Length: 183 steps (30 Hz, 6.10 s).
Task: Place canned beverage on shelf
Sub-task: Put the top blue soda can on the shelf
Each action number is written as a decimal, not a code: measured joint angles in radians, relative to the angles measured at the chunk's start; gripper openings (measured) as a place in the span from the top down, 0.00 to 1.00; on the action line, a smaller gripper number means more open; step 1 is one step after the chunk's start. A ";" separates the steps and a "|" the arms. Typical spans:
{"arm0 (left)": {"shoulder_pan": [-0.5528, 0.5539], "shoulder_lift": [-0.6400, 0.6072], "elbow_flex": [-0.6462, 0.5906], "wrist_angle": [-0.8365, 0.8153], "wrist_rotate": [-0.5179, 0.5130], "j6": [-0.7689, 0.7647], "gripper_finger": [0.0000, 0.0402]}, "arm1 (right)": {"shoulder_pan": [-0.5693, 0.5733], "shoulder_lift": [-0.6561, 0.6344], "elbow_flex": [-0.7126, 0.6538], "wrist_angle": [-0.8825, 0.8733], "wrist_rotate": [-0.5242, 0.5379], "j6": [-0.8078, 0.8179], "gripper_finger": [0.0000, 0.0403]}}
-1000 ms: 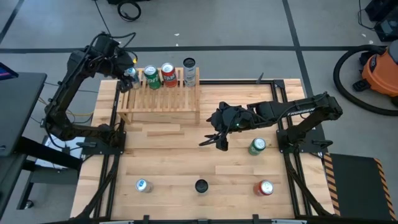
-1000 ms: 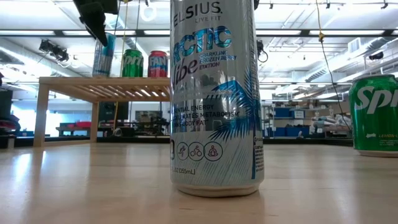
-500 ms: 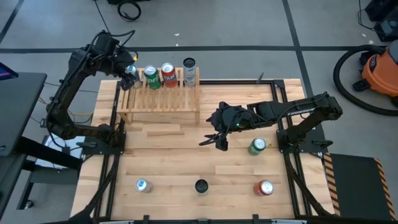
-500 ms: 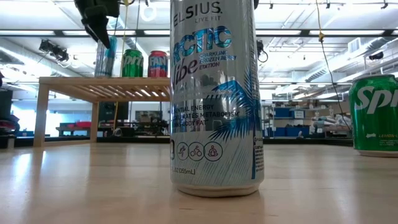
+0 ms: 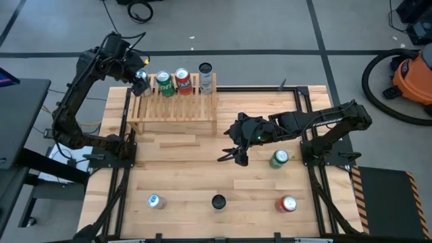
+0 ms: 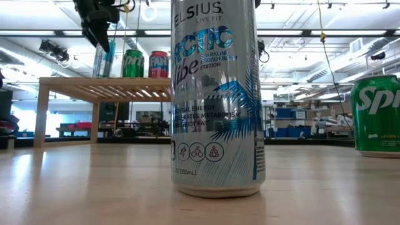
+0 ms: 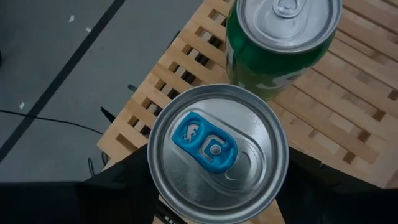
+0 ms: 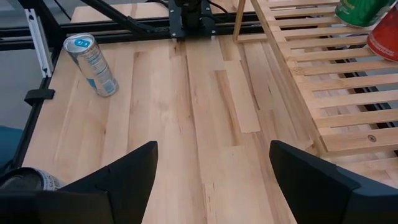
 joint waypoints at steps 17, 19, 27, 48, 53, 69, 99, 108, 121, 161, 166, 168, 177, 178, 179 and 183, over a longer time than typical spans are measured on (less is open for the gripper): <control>-0.002 0.051 0.000 -0.008 0.033 -0.044 0.33 | 0.000 0.000 0.000 0.001 0.000 0.005 0.21; -0.002 0.051 0.000 -0.008 0.031 -0.044 0.31 | 0.000 0.000 0.000 0.000 0.000 0.004 0.21; -0.002 0.051 0.000 -0.007 -0.021 -0.043 0.25 | 0.000 0.000 0.000 0.001 0.000 0.000 0.21; -0.002 -0.008 0.002 0.035 -0.032 -0.067 0.24 | 0.000 0.000 0.000 0.001 0.000 -0.003 0.21; -0.002 -0.008 0.002 0.057 -0.032 -0.130 0.24 | 0.000 0.000 0.000 0.001 0.000 0.000 0.21; -0.002 -0.008 0.002 0.032 -0.033 -0.249 0.24 | 0.000 0.000 0.000 0.001 0.005 0.000 0.21; -0.002 -0.009 0.001 0.097 -0.031 -0.362 0.24 | 0.000 0.000 0.000 0.001 0.007 -0.002 0.21; -0.013 0.015 0.001 0.097 -0.030 -0.357 0.24 | 0.000 0.000 0.000 0.001 0.007 0.000 0.21; -0.027 0.018 0.000 0.096 -0.027 -0.331 0.24 | 0.000 0.000 0.000 0.001 -0.021 0.000 0.21; -0.026 0.016 0.002 0.067 -0.028 -0.486 0.39 | 0.000 0.000 0.000 0.000 -0.023 0.001 0.21; -0.027 0.016 0.002 0.055 -0.020 -0.351 0.38 | 0.000 0.000 0.000 0.000 -0.022 0.031 0.21; -0.027 0.015 0.002 0.047 -0.014 -0.280 0.38 | 0.000 0.000 0.000 0.000 -0.022 0.034 0.21; -0.027 0.014 0.002 0.037 0.045 -0.037 0.38 | 0.000 0.000 0.000 0.000 -0.022 0.033 0.21; -0.026 0.014 0.002 0.037 0.054 -0.017 0.38 | 0.000 0.000 0.000 0.000 -0.022 0.033 0.21; -0.026 0.015 0.002 0.037 0.062 0.002 0.38 | 0.000 0.000 0.000 0.000 -0.021 0.032 0.21; -0.026 0.015 0.002 0.035 0.080 0.077 0.38 | 0.000 0.000 0.000 0.000 -0.021 0.031 0.21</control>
